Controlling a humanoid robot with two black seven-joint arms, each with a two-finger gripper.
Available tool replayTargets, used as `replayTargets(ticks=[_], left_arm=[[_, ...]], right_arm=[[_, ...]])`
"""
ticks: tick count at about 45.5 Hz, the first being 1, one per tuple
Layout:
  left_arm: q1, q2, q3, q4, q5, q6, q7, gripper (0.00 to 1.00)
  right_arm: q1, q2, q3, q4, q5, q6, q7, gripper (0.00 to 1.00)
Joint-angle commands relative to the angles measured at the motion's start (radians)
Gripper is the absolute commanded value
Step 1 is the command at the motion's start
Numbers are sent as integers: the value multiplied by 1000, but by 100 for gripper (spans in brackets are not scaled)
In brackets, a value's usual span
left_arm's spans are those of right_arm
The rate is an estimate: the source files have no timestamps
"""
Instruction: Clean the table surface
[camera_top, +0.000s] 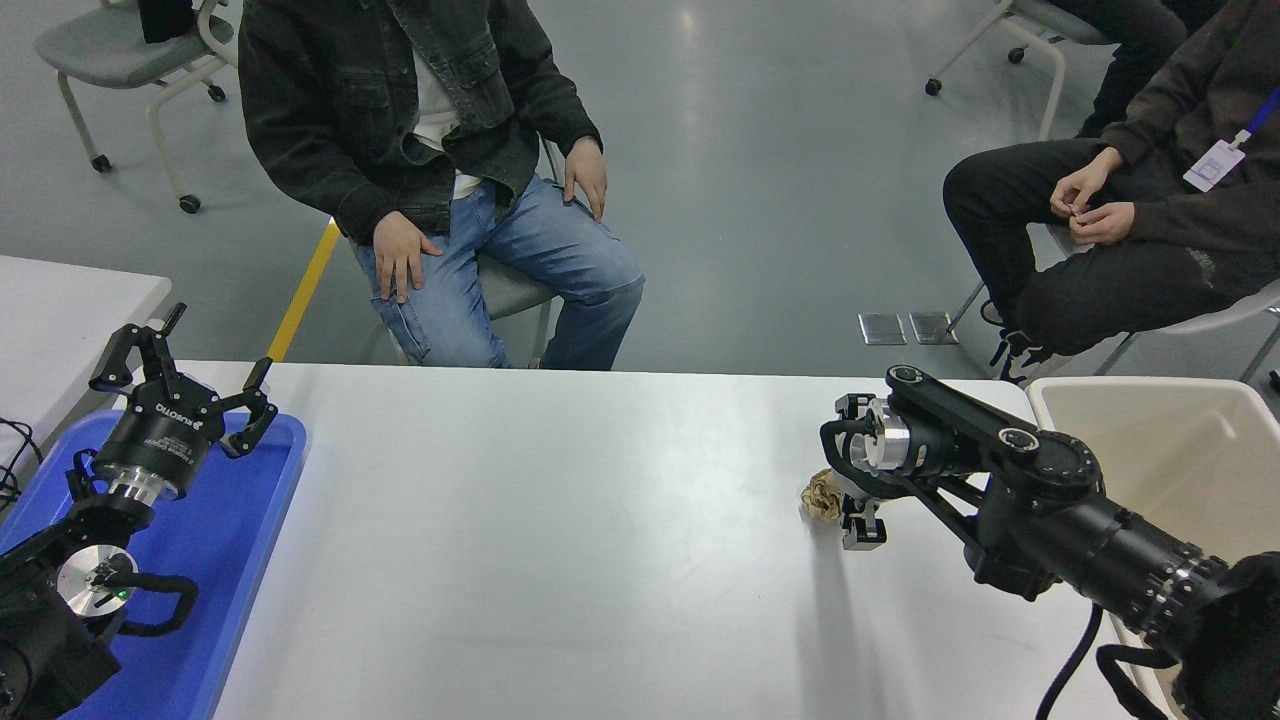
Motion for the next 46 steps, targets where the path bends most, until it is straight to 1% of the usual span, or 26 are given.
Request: replayTargets(ticks=[1, 8, 13, 20, 25, 34, 39, 43, 46], left_arm=[[0, 0, 0, 0, 0, 1, 0, 100], [0, 0, 0, 0, 0, -1, 0, 100], [0, 0, 0, 0, 0, 0, 0, 100], [0, 0, 0, 0, 0, 1, 0, 100], [0, 0, 0, 0, 0, 1, 0, 100], [0, 0, 0, 0, 0, -1, 0, 100], [0, 0, 0, 0, 0, -1, 0, 100], [0, 0, 0, 0, 0, 0, 0, 100], [0, 0, 0, 0, 0, -1, 0, 100]], right_arm=[[9, 50, -2, -101, 1, 37, 40, 98], [9, 68, 4, -138, 4, 89, 44, 98], [9, 78, 4, -164, 5, 104, 49, 98], [13, 116, 4, -258, 7, 138, 110, 98], [15, 121, 3, -295, 7, 164, 123, 98], [21, 121, -1, -299, 7, 172, 144, 97], [19, 121, -7, -299, 7, 172, 178, 96], [19, 121, -28, -304, 7, 172, 187, 96], [19, 121, -47, -304, 7, 172, 190, 94]])
